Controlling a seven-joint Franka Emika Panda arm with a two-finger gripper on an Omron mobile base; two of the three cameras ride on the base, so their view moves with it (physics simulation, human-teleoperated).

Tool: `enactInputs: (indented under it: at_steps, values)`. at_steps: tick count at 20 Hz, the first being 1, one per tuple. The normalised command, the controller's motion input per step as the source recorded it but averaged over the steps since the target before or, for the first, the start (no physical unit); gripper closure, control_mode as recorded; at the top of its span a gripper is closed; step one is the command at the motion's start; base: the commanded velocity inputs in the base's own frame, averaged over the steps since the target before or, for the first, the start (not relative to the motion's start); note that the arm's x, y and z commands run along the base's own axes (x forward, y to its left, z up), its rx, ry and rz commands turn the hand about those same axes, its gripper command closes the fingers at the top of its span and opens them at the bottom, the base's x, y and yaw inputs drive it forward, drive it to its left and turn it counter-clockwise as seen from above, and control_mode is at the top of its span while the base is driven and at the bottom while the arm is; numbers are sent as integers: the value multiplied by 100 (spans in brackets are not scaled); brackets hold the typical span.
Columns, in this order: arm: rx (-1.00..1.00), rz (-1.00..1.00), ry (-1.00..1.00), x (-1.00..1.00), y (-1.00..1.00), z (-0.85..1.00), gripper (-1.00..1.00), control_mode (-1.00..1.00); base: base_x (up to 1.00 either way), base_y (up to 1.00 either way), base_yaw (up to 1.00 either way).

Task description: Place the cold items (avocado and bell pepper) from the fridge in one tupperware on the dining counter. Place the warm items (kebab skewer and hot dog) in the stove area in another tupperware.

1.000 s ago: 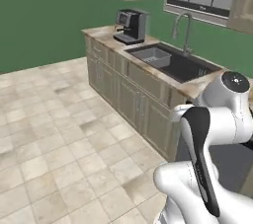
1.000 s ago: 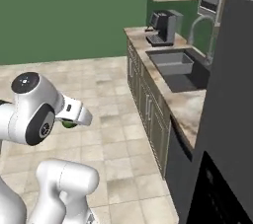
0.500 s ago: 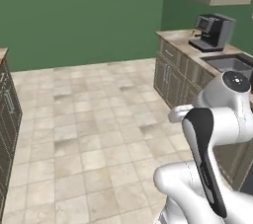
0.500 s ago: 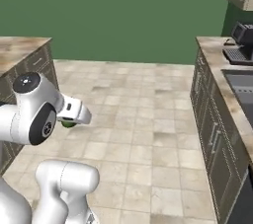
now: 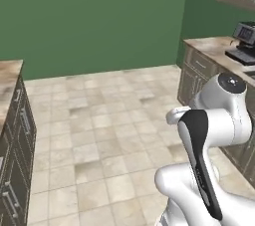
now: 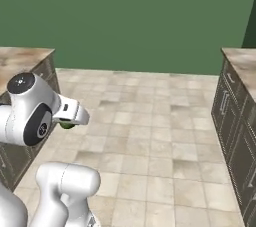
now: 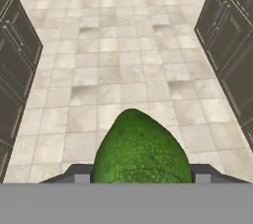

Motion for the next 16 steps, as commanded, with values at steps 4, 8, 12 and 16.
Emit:
enactInputs:
  at_steps: [4, 8, 12, 16]
  values:
    - [0, 0, 0, 0, 0, 0, 100, 100, 100, -2, 29]
    - [0, 0, 0, 0, 0, 0, 100, 100, 100, -3, 45]
    - [0, 0, 0, 0, 0, 0, 100, 100, 100, -18, 51]
    - [0, 0, 0, 0, 0, 0, 100, 100, 100, -26, 47]
